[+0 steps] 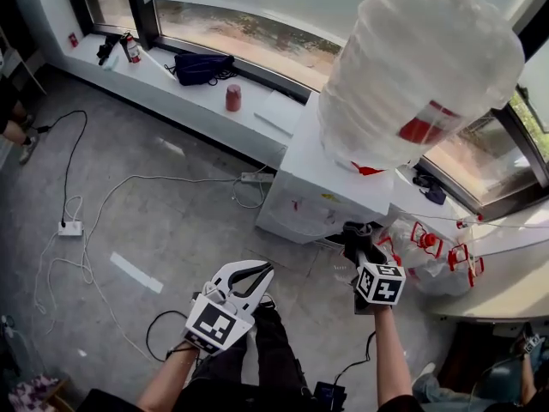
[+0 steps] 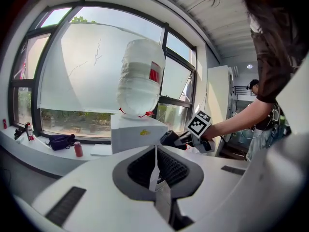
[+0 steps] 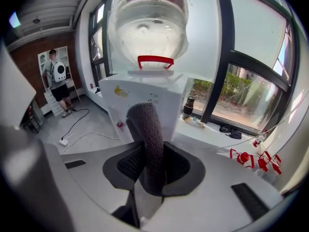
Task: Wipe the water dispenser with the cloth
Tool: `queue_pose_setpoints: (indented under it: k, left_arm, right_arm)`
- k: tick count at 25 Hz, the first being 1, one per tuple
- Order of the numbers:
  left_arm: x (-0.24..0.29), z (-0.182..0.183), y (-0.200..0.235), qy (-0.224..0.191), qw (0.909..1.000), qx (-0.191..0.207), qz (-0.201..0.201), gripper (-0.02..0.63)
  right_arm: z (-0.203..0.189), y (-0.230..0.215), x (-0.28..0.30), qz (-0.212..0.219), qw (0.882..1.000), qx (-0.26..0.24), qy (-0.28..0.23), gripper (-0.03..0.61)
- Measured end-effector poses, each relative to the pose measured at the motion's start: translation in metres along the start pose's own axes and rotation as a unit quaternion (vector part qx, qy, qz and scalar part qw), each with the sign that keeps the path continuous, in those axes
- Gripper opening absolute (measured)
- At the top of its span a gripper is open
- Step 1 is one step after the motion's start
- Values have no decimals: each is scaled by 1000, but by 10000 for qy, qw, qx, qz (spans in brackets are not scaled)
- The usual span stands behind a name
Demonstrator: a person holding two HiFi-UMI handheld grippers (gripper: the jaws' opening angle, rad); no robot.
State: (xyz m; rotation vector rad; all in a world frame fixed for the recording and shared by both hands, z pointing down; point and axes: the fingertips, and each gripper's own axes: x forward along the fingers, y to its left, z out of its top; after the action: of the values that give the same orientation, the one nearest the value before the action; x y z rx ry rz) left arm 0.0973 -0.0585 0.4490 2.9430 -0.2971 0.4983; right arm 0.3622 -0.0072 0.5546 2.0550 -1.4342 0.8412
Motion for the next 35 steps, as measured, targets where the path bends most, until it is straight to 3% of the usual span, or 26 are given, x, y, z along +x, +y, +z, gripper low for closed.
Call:
queue_pose_setpoints:
  k: [5, 11, 17, 20, 23, 27, 35]
  left_arm:
    - [-9, -13, 13, 71, 9997, 98, 225, 20]
    - [-34, -47, 32, 185, 9983, 22, 545, 20]
    - [-57, -76, 56, 183, 9965, -273, 771, 20]
    - [-61, -88, 66, 180, 9959, -325, 819, 20]
    - [-62, -103, 77, 190, 9956, -326, 853, 20]
    - [-60, -120, 90, 274, 9949, -277, 926, 20]
    - [-47, -143, 90, 443, 9949, -399, 809, 20]
  right_arm:
    - [-17, 63, 18, 559, 9981, -201, 132, 106]
    - [-20, 134, 65, 926, 9950, -339, 135, 106]
    - [-23, 198, 121, 1146, 9891, -917, 113, 106]
    - [-28, 216, 153, 1057, 9877, -1147, 103, 106]
    - [-34, 220, 184, 831, 9909, -1054, 118, 106]
    - [-42, 210, 220, 563, 9970, -513, 154, 106]
    - [-48, 131, 238, -272, 9987, 384, 209, 106]
